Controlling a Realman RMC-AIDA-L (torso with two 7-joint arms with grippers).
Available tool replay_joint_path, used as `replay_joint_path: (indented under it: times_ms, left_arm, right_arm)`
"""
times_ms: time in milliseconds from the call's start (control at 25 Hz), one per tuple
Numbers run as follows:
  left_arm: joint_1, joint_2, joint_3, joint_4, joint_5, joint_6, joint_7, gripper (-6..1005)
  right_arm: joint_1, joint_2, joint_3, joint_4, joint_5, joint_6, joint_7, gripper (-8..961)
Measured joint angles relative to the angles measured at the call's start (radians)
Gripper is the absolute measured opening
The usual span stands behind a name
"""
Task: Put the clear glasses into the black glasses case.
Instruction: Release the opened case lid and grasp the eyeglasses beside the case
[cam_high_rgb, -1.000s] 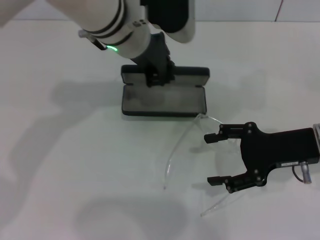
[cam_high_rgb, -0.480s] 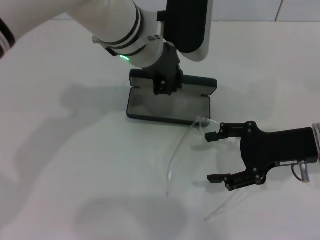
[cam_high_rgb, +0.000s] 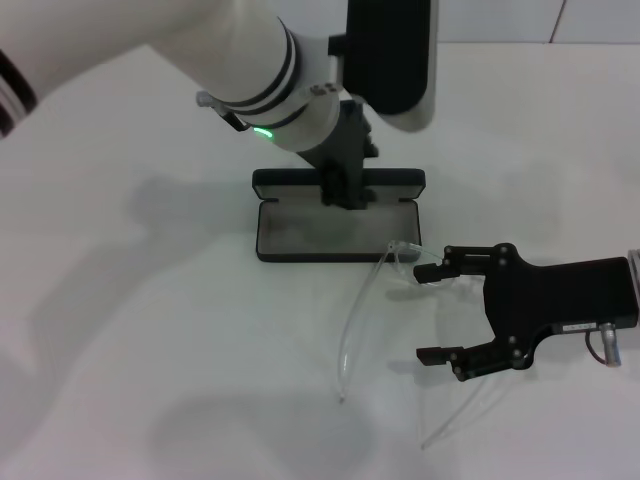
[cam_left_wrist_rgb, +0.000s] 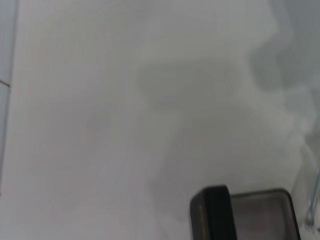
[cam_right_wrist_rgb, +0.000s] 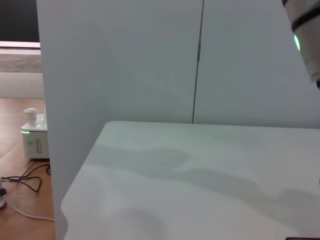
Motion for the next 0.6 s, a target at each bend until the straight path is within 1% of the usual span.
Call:
replay_joint_path:
  times_ms: [80, 160, 240, 280, 320, 360, 440, 520, 560, 600]
  left_arm:
    - [0.022, 0.001, -0.021, 0.032, -0.032, 0.0, 0.008, 357]
    - [0.059, 0.003, -0.06, 0.082, -0.088, 0.001, 0.034, 428]
    - [0.097, 0.004, -0.112, 0.115, -0.186, 0.008, 0.076, 657]
    - [0.12, 0.005, -0.153, 0.123, -0.275, 0.021, 0.114, 670]
    - [0.131, 0.006, -0.177, 0.126, -0.317, 0.027, 0.135, 683]
    - [0.154, 0.007, -0.219, 0.127, -0.413, 0.045, 0.18, 696]
    - [0.206, 0.008, -0.289, 0.127, -0.556, 0.073, 0.25, 722]
    - [0.29, 0.009, -0.368, 0.121, -0.723, 0.107, 0.35, 748]
    - [0.33, 0.007, -0.39, 0.111, -0.79, 0.117, 0.396, 761]
    - [0.33, 0.007, -0.39, 0.111, -0.79, 0.117, 0.396, 774]
  right_arm:
    - [-0.003, -0.001, 0.0, 0.0, 0.0, 0.001, 0.0, 831]
    - [-0.005, -0.001, 0.003, 0.001, 0.0, 0.001, 0.0, 831]
    - [-0.005, -0.002, 0.006, 0.001, 0.001, 0.001, 0.0, 831]
    - [-0.005, -0.002, 0.008, 0.001, 0.002, 0.001, 0.001, 831]
    - [-0.005, -0.002, 0.008, 0.001, 0.002, -0.001, 0.002, 831]
    - [-0.005, -0.003, 0.008, 0.001, 0.002, -0.003, 0.004, 831]
    - [-0.005, -0.004, 0.008, -0.012, 0.003, -0.006, 0.016, 831]
    - [-0.006, -0.006, 0.008, -0.037, 0.003, -0.005, 0.048, 831]
    - [-0.007, -0.007, 0.006, -0.066, -0.002, 0.002, 0.091, 831]
    - [-0.009, -0.008, 0.003, -0.088, -0.011, 0.005, 0.12, 831]
